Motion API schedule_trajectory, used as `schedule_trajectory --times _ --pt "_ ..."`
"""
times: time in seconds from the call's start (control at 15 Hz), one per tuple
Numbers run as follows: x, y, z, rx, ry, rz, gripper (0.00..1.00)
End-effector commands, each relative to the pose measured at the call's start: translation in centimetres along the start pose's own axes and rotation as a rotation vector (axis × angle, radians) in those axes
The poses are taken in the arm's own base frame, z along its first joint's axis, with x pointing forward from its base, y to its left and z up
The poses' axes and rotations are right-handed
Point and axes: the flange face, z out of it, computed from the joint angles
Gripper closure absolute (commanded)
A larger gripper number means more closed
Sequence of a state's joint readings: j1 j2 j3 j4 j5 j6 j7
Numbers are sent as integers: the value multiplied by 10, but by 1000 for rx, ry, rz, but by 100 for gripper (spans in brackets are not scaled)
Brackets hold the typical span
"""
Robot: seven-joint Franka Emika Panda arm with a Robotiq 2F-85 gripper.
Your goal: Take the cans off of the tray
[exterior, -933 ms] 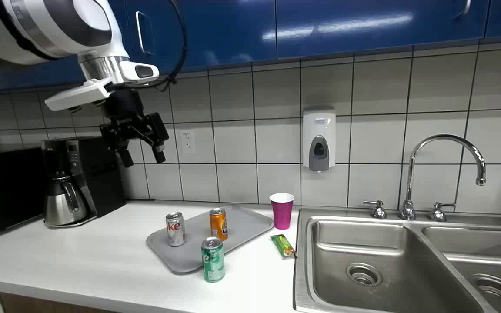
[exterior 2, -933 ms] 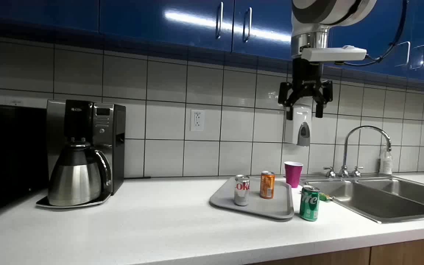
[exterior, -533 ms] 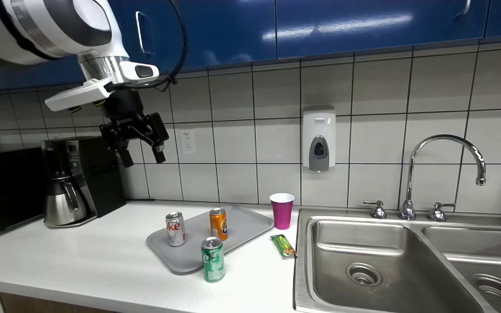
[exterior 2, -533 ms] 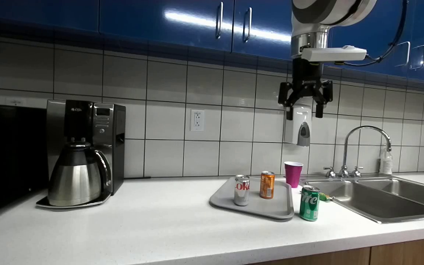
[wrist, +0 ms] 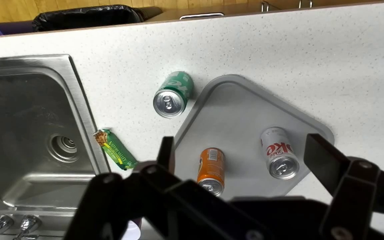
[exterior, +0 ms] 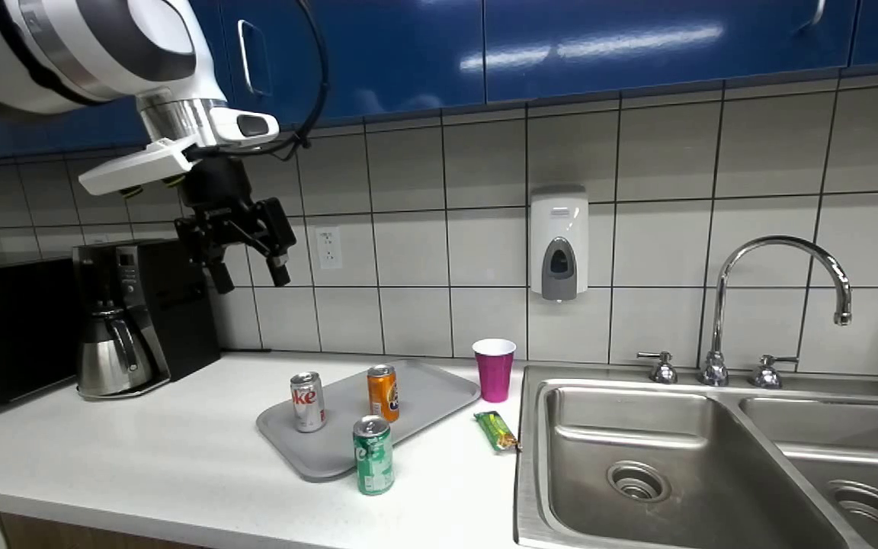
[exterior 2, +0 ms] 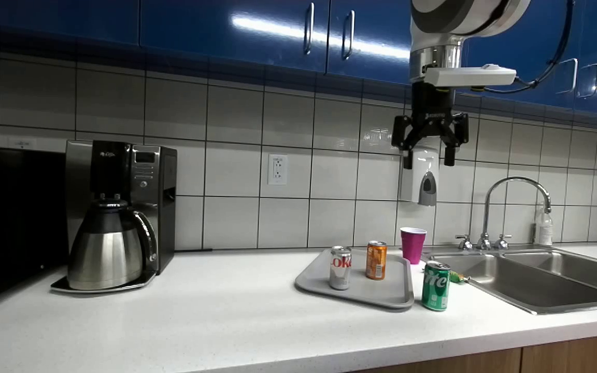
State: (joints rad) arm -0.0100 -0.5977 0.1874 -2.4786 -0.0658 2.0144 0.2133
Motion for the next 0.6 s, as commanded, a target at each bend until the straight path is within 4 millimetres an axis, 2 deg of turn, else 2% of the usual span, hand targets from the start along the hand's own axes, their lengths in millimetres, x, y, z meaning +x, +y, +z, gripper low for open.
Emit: schedule_trajectory --times 0.0,0.27,0.53 --pt "9 -13 12 6 9 5 0" --pt "25 -26 31 55 36 28 0" --pt "38 -27 53 61 31 61 0"
